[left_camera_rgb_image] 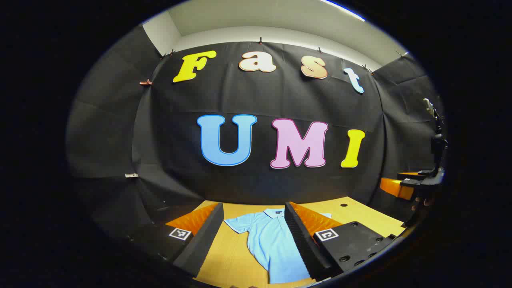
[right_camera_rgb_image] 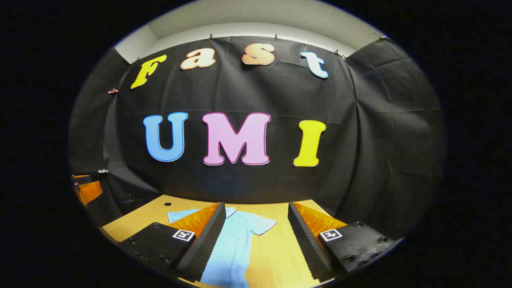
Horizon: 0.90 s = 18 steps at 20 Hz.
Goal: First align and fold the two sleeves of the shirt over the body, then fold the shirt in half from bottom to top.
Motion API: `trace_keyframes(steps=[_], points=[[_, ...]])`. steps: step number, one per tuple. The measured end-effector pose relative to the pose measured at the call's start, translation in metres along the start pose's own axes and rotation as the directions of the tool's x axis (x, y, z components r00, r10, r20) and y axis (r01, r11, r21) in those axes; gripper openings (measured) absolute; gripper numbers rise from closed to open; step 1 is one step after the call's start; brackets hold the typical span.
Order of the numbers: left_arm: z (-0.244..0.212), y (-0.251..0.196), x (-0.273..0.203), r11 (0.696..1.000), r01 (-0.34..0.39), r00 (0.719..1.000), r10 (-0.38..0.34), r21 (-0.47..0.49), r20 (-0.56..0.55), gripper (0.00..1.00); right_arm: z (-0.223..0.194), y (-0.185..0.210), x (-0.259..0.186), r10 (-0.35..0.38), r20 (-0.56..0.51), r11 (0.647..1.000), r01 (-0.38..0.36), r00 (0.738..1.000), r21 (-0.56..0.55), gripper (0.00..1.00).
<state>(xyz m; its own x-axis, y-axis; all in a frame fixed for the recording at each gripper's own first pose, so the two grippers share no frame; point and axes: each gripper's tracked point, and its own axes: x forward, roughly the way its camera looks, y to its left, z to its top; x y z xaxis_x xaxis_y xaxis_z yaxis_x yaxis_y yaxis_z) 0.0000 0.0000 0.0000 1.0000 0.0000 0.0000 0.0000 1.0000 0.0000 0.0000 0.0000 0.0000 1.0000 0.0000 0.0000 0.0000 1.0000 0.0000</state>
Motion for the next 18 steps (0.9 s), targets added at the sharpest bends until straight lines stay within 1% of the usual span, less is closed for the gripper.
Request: trace_keyframes(steps=[8,11,18], points=[[-0.012,-0.018,0.042,0.999,0.026,0.999,-0.026,0.020,-0.032,0.97,-0.024,-0.007,0.034,-0.004,-0.051,0.999,0.006,0.999,0.038,0.97],[-0.012,-0.021,0.051,0.999,0.030,0.999,-0.028,0.031,-0.035,0.97,-0.031,-0.015,0.045,-0.020,-0.063,1.000,0.021,0.998,0.022,0.97],[-0.023,-0.023,0.060,0.999,0.024,0.998,-0.022,0.028,-0.061,0.97,-0.039,-0.016,0.065,0.001,-0.083,1.000,-0.001,0.997,0.000,0.97]])
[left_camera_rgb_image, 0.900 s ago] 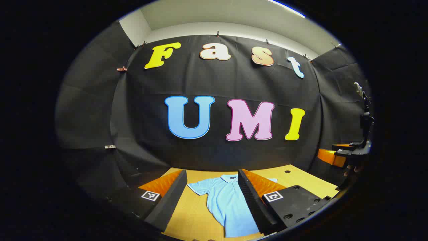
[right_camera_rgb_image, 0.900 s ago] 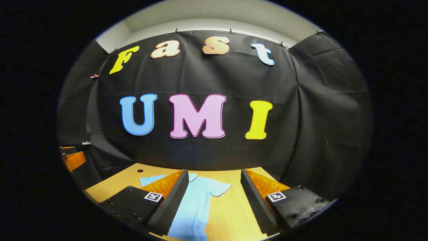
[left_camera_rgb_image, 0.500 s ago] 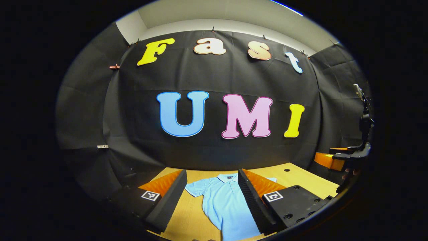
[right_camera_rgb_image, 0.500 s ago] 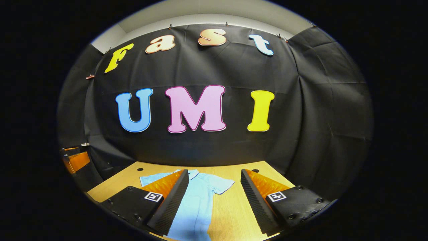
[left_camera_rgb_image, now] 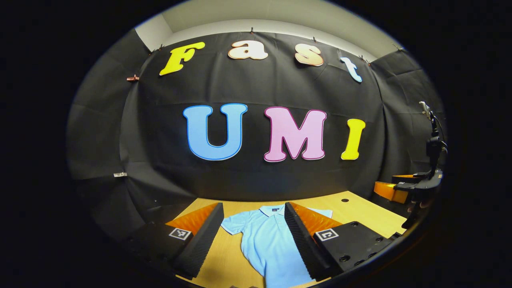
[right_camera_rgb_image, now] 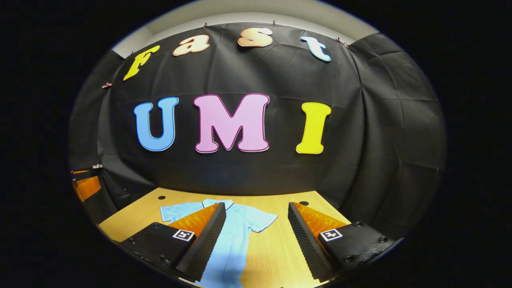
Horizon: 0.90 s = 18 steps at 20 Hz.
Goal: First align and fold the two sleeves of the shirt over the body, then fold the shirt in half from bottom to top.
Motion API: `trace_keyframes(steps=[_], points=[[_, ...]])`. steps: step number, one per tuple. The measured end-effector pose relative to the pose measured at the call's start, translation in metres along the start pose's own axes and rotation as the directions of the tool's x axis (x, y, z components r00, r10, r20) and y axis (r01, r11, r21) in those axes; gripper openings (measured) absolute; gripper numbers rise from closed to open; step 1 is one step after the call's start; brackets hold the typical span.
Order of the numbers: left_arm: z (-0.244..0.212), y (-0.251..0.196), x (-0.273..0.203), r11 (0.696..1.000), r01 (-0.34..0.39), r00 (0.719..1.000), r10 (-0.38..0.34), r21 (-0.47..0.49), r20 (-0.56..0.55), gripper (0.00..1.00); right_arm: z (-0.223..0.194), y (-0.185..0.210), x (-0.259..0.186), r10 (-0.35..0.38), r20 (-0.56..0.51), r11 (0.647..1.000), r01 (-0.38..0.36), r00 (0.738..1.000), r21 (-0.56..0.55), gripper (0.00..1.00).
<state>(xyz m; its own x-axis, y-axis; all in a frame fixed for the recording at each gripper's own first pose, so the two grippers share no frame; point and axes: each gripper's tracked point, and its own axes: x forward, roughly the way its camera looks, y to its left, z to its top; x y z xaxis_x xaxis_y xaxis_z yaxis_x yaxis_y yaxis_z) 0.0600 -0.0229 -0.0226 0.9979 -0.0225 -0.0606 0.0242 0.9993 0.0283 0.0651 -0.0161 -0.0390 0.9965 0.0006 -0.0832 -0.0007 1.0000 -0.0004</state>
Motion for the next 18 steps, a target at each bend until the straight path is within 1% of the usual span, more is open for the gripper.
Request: trace_keyframes(steps=[5,10,13,18], points=[[-0.004,0.001,0.004,1.000,-0.023,1.000,0.022,-0.001,-0.009,0.97,-0.006,-0.001,0.023,0.025,-0.011,1.000,-0.025,1.000,-0.017,0.97],[-0.007,0.006,0.012,0.998,-0.060,0.998,0.060,0.001,-0.020,0.97,-0.011,-0.009,0.067,0.031,-0.019,0.999,-0.031,0.999,-0.039,0.97],[-0.010,0.010,0.019,0.996,-0.094,0.995,0.094,0.002,-0.030,0.97,-0.024,-0.010,0.097,0.059,-0.069,0.998,-0.060,0.996,-0.019,0.97],[-0.018,0.015,0.031,0.988,-0.151,0.987,0.152,0.010,-0.051,0.97,-0.048,-0.019,0.147,0.076,-0.123,0.997,-0.079,0.989,-0.016,0.97]])
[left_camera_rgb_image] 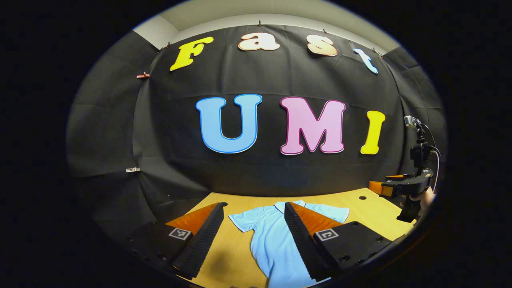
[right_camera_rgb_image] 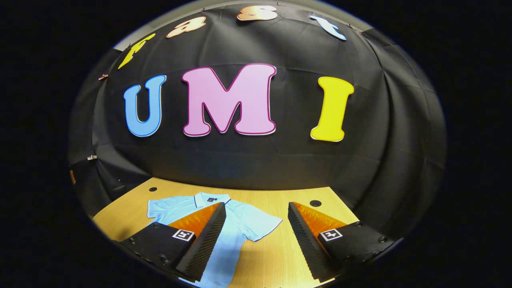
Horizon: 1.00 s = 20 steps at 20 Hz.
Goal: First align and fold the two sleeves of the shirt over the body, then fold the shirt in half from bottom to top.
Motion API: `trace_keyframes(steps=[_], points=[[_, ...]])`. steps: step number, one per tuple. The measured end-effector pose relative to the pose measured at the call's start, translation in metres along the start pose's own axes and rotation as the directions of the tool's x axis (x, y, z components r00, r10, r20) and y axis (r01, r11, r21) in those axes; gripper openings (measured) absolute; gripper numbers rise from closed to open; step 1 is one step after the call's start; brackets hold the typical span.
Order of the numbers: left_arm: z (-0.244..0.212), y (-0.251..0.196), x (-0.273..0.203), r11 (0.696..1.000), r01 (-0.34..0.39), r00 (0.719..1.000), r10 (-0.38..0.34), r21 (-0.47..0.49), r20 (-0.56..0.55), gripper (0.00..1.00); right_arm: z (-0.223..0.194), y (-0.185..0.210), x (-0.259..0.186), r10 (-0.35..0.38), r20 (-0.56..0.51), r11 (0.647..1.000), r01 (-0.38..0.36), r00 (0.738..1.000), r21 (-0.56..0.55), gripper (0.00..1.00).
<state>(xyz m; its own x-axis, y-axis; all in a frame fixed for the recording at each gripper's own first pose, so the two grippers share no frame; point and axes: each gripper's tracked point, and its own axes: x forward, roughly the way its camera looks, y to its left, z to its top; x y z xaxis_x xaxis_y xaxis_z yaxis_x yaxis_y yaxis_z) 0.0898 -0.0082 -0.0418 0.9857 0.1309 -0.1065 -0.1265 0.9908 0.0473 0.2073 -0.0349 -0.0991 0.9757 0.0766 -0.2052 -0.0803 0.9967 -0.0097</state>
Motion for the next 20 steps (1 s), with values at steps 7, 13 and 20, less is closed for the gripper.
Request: trace_keyframes(steps=[7,13,20], points=[[-0.018,0.002,0.016,0.997,-0.075,0.996,0.075,0.010,-0.051,0.97,-0.045,-0.023,0.071,0.011,-0.129,1.000,-0.012,0.992,-0.006,0.98],[-0.048,0.006,0.027,0.994,-0.109,0.985,0.111,0.021,-0.135,0.97,-0.095,-0.048,0.135,-0.019,-0.247,0.999,0.027,0.969,0.030,0.97],[-0.067,0.007,0.037,0.990,-0.138,0.971,0.139,0.019,-0.194,0.97,-0.155,-0.057,0.198,-0.027,-0.367,0.999,0.018,0.930,-0.028,0.98]])
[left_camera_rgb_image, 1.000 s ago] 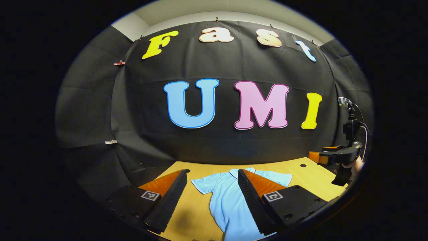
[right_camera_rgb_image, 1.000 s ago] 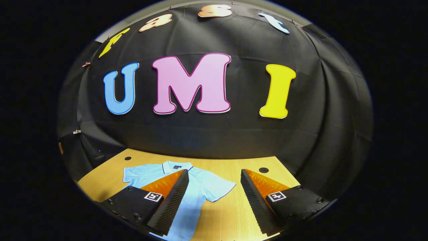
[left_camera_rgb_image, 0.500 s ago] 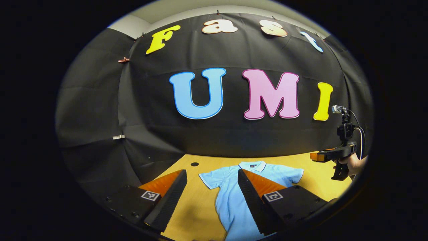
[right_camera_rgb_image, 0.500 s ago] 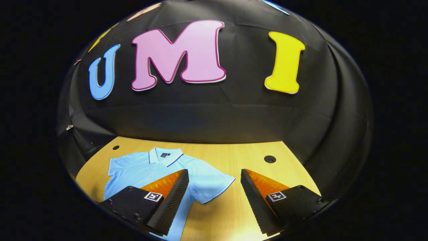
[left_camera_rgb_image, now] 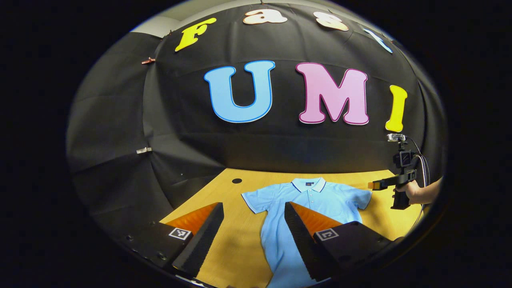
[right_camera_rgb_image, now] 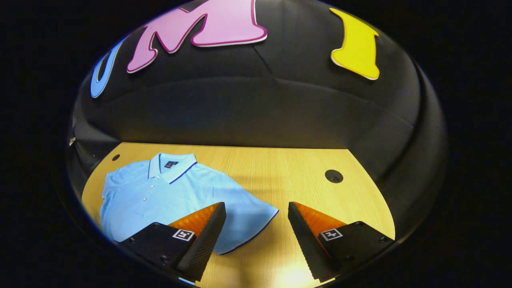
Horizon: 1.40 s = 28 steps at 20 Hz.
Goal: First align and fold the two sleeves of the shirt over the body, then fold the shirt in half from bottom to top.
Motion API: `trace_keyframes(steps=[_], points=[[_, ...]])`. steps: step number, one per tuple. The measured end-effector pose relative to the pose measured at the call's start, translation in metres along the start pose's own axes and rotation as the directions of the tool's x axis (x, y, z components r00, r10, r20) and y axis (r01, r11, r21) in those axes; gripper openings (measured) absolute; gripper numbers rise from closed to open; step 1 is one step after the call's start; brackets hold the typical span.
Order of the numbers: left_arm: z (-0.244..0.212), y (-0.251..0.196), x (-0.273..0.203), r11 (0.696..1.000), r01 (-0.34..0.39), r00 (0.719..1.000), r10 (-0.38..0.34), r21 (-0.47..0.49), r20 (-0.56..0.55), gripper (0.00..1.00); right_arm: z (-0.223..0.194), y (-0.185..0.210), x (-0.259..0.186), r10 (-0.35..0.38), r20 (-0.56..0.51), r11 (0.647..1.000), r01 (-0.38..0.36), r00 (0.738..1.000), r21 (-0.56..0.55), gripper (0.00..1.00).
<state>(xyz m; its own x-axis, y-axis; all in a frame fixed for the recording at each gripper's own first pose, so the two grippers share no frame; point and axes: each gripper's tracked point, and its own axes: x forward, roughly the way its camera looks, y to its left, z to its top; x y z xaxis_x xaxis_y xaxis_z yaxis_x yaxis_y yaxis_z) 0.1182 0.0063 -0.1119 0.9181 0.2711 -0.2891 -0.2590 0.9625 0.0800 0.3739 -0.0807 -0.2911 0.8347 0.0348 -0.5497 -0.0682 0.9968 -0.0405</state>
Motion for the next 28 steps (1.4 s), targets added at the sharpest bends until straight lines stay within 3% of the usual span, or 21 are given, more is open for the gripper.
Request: trace_keyframes(steps=[7,13,14,15,17,19,22,23,26,28], points=[[0.005,-0.012,0.022,1.000,0.015,1.000,-0.014,0.024,-0.014,0.97,-0.045,-0.008,0.049,-0.006,-0.145,0.998,0.015,0.989,0.066,0.97],[0.003,-0.031,0.029,0.998,0.054,0.998,-0.054,0.027,-0.013,0.97,-0.047,-0.009,0.064,-0.013,-0.127,0.997,0.022,0.992,0.069,0.98],[0.004,-0.034,0.029,0.998,0.062,0.998,-0.062,0.031,-0.007,0.97,-0.047,-0.006,0.065,-0.007,-0.126,0.997,0.016,0.992,0.072,0.93],[0.003,-0.037,0.030,0.997,0.070,0.998,-0.069,0.034,-0.004,0.97,-0.045,-0.004,0.066,-0.007,-0.120,0.997,0.016,0.993,0.075,0.79],[-0.002,-0.038,0.029,0.997,0.076,0.997,-0.075,0.029,-0.010,0.97,-0.043,0.001,0.069,-0.008,-0.113,0.996,0.018,0.994,0.086,0.31],[-0.008,-0.038,0.027,0.997,0.082,0.997,-0.082,0.011,-0.017,0.97,-0.040,0.003,0.071,-0.026,-0.117,0.992,0.040,0.993,0.118,0.11],[-0.020,-0.031,0.023,0.997,0.077,0.996,-0.077,0.002,-0.038,0.97,-0.038,0.002,0.069,-0.037,-0.138,0.984,0.060,0.990,0.168,0.02],[-0.023,-0.028,0.022,0.997,0.072,0.996,-0.072,-0.001,-0.042,0.97,-0.038,0.003,0.069,-0.038,-0.139,0.984,0.062,0.990,0.169,0.07],[-0.029,-0.018,0.016,0.998,0.061,0.997,-0.061,-0.016,-0.052,1.00,-0.023,0.005,0.059,-0.044,-0.109,0.990,0.058,0.993,0.129,0.08],[-0.030,-0.009,0.012,0.998,0.052,0.997,-0.053,-0.021,-0.049,0.97,-0.008,0.011,0.053,-0.044,-0.082,0.994,0.051,0.996,0.092,0.08]])
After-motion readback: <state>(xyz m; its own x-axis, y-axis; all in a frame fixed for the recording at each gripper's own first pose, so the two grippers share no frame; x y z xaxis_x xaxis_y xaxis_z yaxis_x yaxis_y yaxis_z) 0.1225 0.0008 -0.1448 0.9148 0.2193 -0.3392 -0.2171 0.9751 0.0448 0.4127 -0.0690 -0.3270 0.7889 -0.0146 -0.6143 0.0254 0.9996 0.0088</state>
